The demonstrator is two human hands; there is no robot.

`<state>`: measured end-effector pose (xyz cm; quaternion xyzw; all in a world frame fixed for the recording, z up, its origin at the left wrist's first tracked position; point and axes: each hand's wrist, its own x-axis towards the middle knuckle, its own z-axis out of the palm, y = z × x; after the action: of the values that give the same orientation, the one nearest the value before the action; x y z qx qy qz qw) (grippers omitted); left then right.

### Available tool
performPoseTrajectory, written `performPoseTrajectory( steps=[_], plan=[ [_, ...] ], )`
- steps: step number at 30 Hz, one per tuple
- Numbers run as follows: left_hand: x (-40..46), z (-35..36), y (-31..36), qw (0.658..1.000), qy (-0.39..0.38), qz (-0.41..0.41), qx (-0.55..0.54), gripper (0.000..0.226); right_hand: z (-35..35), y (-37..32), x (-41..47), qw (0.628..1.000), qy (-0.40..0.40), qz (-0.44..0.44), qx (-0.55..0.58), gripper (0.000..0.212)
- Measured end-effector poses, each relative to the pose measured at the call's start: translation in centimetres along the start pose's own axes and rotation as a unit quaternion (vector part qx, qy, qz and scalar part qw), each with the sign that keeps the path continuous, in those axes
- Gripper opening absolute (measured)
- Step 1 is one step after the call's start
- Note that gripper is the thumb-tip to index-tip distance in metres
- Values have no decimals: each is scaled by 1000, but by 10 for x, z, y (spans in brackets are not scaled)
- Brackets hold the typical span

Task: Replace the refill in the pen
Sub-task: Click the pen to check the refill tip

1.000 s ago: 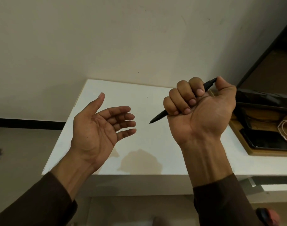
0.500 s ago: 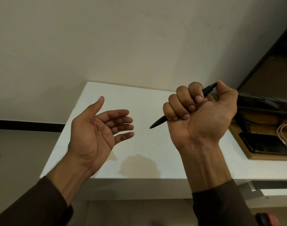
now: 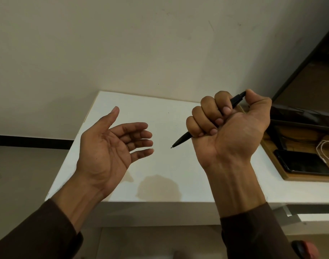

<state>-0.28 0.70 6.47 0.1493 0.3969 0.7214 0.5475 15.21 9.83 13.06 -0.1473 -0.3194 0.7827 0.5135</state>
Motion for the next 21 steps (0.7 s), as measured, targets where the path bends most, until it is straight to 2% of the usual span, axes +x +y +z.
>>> performPoseTrajectory(
  steps=[21],
  plan=[
    [-1,2,-7,999,-9,-1,41,55,-1,-4,-1,1000,3,-18,0,42]
  ],
)
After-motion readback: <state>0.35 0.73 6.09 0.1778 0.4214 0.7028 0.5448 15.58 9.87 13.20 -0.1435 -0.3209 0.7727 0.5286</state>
